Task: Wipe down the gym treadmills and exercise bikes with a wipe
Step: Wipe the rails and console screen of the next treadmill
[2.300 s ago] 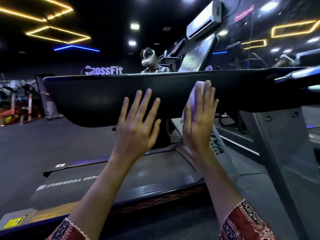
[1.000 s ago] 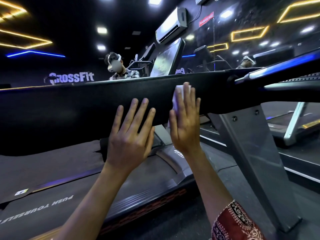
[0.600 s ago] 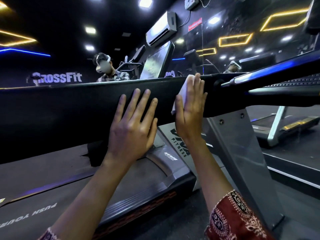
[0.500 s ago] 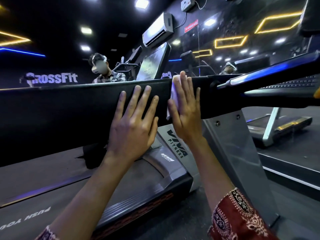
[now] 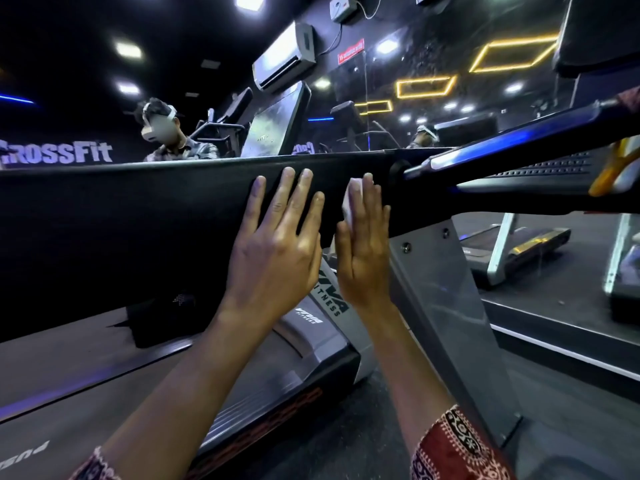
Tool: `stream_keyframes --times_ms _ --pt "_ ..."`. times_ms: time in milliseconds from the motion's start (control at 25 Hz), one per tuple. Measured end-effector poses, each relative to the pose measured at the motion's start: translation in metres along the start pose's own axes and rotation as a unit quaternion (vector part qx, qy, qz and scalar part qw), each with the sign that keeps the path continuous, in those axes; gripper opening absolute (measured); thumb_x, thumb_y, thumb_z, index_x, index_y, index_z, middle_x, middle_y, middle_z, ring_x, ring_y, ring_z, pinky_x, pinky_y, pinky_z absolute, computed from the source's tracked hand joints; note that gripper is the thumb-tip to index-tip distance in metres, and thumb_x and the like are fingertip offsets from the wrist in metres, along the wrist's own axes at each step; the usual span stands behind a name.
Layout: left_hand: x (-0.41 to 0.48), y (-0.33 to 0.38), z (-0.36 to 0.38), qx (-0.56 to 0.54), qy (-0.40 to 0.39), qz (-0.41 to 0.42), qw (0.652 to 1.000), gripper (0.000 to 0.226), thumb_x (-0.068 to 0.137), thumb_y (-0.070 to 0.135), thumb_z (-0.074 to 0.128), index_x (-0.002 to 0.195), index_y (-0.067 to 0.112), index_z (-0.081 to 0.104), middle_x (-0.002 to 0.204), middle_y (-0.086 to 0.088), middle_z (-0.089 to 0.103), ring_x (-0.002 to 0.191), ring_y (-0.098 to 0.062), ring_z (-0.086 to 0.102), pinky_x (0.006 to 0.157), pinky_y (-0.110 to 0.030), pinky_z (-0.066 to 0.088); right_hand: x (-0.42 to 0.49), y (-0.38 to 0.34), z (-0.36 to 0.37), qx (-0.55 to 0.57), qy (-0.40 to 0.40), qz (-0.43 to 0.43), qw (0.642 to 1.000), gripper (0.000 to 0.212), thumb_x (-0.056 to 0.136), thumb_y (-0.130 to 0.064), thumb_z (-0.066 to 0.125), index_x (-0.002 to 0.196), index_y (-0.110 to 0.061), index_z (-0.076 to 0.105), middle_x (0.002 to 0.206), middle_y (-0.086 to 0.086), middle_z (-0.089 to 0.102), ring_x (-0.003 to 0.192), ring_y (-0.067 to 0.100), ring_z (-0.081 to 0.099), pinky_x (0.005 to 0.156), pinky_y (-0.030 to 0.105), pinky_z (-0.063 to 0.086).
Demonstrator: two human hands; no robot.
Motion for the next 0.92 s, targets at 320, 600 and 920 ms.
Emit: stream_keyframes --times_ms 320,600,920 --pt "0.009 -0.002 0.000 -0.043 0.001 -0.005 0.999 0.046 0.084 0.022 0.052 0.125 0.002 0.060 0.140 -0.020 0.047 0.134 -0.033 0.040 0.114 -0.048 0.019 0.051 -0.001 -0.011 0.008 -0.021 0.002 1.000 0.053 0.101 -0.026 0.031 0.147 0.000 0.027 0.157 0.018 0.018 0.147 0.026 0.008 0.120 0.039 0.002" --pt "-0.019 -0.029 -0.036 -0.026 0.000 -0.041 0.999 0.045 0.083 0.019 0.053 0.125 0.005 0.061 0.141 -0.019 0.046 0.133 -0.034 0.040 0.113 -0.048 0.022 0.006 -0.046 0.006 0.043 -0.005 0.046 0.998 0.054 0.102 -0.026 0.027 0.149 -0.001 0.022 0.158 0.018 0.012 0.147 0.020 0.001 0.120 0.037 -0.001" --pt "-0.078 -0.105 -0.121 0.045 -0.053 -0.123 0.990 0.049 0.082 0.021 0.057 0.129 0.009 0.058 0.143 -0.015 0.045 0.134 -0.032 0.039 0.112 -0.047 0.024 -0.028 -0.159 0.034 0.051 -0.050 0.031 0.997 0.060 0.100 -0.035 0.025 0.151 -0.004 0.014 0.159 0.017 0.003 0.147 0.030 -0.001 0.117 0.035 -0.008"
Point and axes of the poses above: each hand's wrist, its own x-axis towards the middle knuckle, its own z-axis out of the palm, y = z × x, the point moved 1 cm from there along x, towards the middle knuckle
